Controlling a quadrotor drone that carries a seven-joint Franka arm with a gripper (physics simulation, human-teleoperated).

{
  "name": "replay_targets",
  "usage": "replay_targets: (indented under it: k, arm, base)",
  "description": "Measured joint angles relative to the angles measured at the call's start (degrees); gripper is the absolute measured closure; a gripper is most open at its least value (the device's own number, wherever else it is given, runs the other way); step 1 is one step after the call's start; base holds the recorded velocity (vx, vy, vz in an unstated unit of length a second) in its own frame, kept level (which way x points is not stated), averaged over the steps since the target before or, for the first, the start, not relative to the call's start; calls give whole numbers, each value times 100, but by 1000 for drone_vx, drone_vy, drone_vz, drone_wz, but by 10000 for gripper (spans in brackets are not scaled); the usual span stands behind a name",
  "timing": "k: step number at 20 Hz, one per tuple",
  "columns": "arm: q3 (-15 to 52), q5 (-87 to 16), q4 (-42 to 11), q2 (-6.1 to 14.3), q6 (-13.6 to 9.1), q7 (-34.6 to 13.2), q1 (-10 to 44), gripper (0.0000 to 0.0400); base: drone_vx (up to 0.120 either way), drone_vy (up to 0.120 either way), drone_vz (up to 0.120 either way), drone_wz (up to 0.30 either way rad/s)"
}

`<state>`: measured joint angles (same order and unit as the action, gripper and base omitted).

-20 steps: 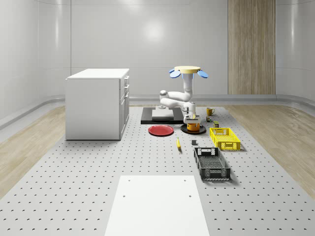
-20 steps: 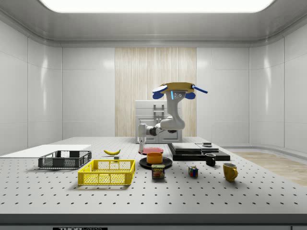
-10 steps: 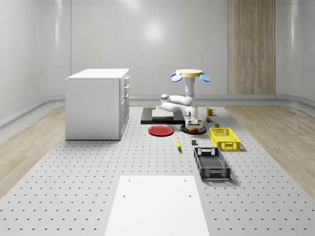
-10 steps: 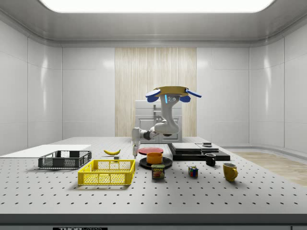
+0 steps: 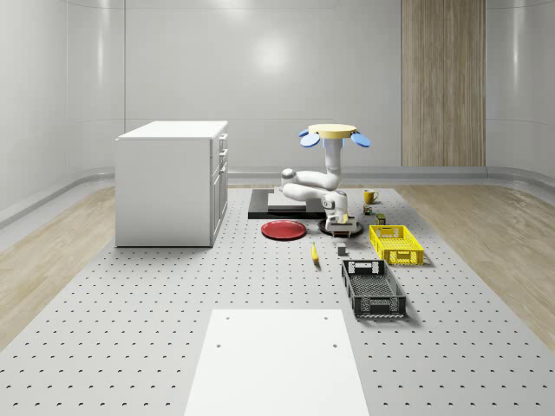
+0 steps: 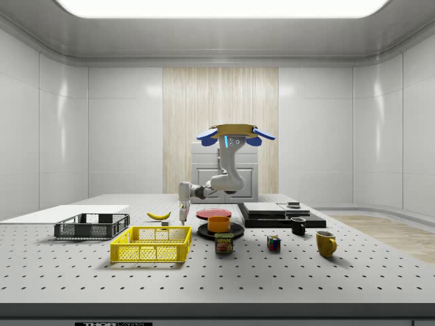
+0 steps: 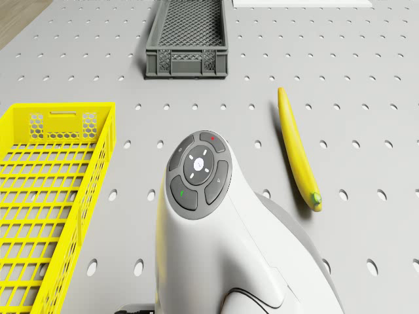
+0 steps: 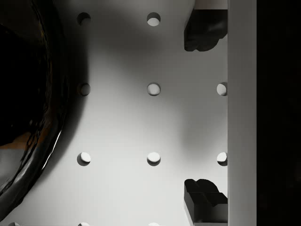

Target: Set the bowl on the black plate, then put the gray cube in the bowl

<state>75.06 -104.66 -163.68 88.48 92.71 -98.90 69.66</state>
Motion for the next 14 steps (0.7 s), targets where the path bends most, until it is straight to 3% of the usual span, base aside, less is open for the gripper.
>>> replay_targets:
  k: [3,6,14]
  arm:
    - [0,0,0,1,1,0,0,0]
    - [0,1,0,3,2,0,1,0]
    - [1,2,0,5,5,-1,1,0]
  base:
    - [120,0,0,0]
    - [120,-93,0,0]
    - [120,0,0,0]
